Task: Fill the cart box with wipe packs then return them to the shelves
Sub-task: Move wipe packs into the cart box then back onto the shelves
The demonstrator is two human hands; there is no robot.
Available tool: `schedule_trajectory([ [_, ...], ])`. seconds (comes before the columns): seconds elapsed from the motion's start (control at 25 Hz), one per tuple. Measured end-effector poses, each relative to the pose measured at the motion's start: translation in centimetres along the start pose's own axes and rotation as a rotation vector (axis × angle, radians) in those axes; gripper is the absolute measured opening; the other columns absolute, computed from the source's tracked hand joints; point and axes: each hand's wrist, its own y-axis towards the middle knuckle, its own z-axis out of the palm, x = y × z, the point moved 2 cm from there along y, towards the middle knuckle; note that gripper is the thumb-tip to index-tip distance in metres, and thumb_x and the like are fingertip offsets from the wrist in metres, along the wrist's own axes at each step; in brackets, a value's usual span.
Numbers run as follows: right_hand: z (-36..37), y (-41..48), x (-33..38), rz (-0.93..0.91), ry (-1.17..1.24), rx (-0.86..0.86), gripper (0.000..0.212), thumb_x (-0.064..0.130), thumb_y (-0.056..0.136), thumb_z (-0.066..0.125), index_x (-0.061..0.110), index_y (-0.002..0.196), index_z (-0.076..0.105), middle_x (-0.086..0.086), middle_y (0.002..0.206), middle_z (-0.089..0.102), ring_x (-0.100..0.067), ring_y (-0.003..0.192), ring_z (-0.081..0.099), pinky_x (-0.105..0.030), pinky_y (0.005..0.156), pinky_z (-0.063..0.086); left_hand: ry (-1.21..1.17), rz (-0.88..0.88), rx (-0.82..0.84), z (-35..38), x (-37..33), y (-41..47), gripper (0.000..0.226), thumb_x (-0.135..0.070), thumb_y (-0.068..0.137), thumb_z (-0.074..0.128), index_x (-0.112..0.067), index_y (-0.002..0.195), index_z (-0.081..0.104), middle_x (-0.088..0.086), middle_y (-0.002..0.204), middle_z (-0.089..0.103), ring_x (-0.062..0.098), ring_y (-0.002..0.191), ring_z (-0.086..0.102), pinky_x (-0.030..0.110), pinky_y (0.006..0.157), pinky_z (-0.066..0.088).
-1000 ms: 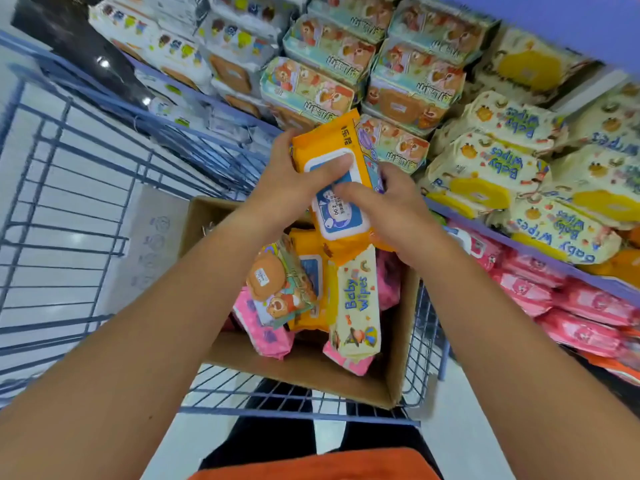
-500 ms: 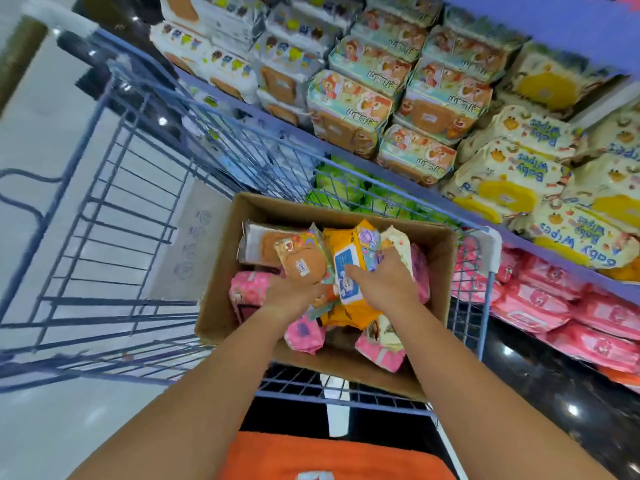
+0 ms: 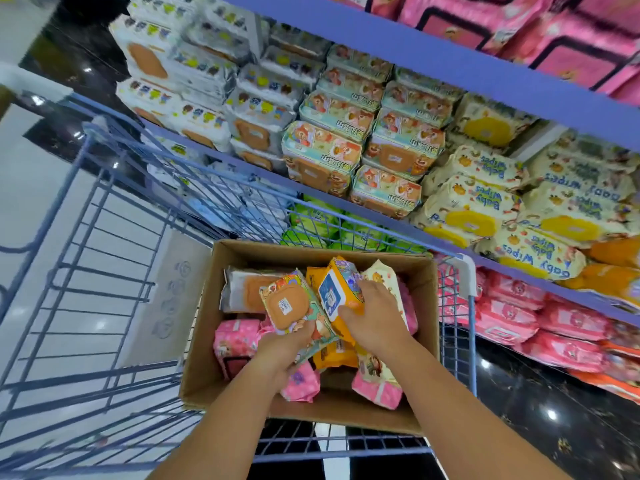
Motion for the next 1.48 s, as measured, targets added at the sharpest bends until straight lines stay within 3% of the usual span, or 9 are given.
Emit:
schedule_trajectory([
  [0.16,0.0,-1.8,2.0,-0.116,-0.070,-0.109,0.066,0.043,0.088,0.065,0.013,0.144,0.046,-0.007,0.150,0.041,-0.027,0.140,0.033,-0.040,0.118,0.028,-0.069,-0.030,0.076,-2.8,-2.4,-2.8,0.018,-0.031,0.092,0.074,-0.014,0.096,0.069,0.002,0.085,0.078,0.013,0.070,0.070,0.023,0.047,0.053],
  [0.32,0.0,-2.8,5.2,-0.235,0.014,-0.105,0.062,0.042,0.090,0.064,0.014,0.143,0.047,-0.004,0.143,0.047,-0.023,0.136,0.037,-0.035,0.111,0.031,-0.004,0.094,0.055,-4.2,-3.2,-6.2,0.023,-0.033,0.090,0.075,-0.014,0.103,0.071,0.003,0.095,0.079,0.013,0.081,0.073,0.026,0.063,0.055],
  [0.48,-1.0,-3.2,7.9,0.033,0.444,0.118,0.083,0.057,0.086,0.068,0.022,0.153,0.034,0.002,0.149,0.045,-0.019,0.134,0.047,-0.036,0.106,0.043,0.056,0.290,0.119,-5.8,-3.5,-11.5,0.022,-0.029,0.093,0.072,-0.016,0.110,0.075,0.001,0.102,0.081,0.011,0.088,0.077,0.026,0.077,0.057],
  [0.64,-2.4,-4.2,8.8,0.140,0.923,0.381,0.072,0.037,0.082,0.081,0.025,0.143,0.044,0.002,0.117,0.070,-0.018,0.097,0.074,-0.034,0.077,0.060,0.347,0.661,-0.036,-5.3,-3.5,-16.6,0.014,-0.035,0.090,0.075,-0.035,0.105,0.075,-0.022,0.094,0.078,-0.005,0.088,0.072,0.026,0.084,0.058],
  [0.88,-7.4,-4.1,5.5,0.068,1.374,0.294,0.063,0.025,0.075,0.075,0.014,0.134,0.057,-0.016,0.122,0.072,-0.032,0.105,0.071,-0.044,0.087,0.059,0.568,0.955,-0.056,-0.1,-5.8,-18.6,0.071,-0.080,0.081,0.055,-0.054,0.146,0.040,-0.027,0.135,0.053,-0.005,0.125,0.052,0.019,0.097,0.049],
  [1.0,-9.5,-5.0,4.3,0.040,1.531,0.232,0.085,0.023,0.062,0.089,0.008,0.137,0.053,-0.020,0.128,0.067,-0.032,0.109,0.069,-0.047,0.094,0.057,0.215,0.728,0.253,2.2,-8.2,-19.0,0.084,-0.062,0.062,0.087,-0.062,0.136,0.048,-0.023,0.134,0.061,-0.002,0.116,0.064,0.026,0.087,0.059],
  [1.08,-10.7,-5.8,3.4,-0.010,1.579,0.222,0.101,0.025,0.049,0.098,0.005,0.137,0.053,-0.022,0.132,0.065,-0.034,0.116,0.066,-0.047,0.097,0.055,0.144,0.741,0.230,2.8,-9.6,-18.5,0.097,-0.051,0.042,0.095,-0.057,0.131,0.056,-0.010,0.130,0.065,0.012,0.113,0.069,0.034,0.079,0.063],
  [1.32,-16.6,-8.5,1.0,-0.141,1.444,0.136,0.099,0.045,0.050,0.098,0.014,0.132,0.053,-0.013,0.145,0.053,-0.029,0.131,0.054,-0.041,0.102,0.048,0.079,0.810,0.289,2.4,-13.4,-19.6,0.111,-0.054,0.029,0.102,-0.063,0.129,0.055,0.003,0.149,0.052,0.035,0.133,0.054,0.055,0.095,0.057],
  [1.48,-23.1,-11.1,1.7,-0.312,0.614,-0.149,0.112,0.069,0.047,0.087,0.062,0.143,0.028,0.035,0.155,0.025,0.011,0.140,0.028,-0.035,0.110,0.034,0.328,0.913,0.384,2.8,-16.0,-21.8,0.112,-0.043,0.038,0.103,-0.063,0.134,0.049,-0.005,0.138,0.061,0.023,0.118,0.068,0.044,0.089,0.061],
])
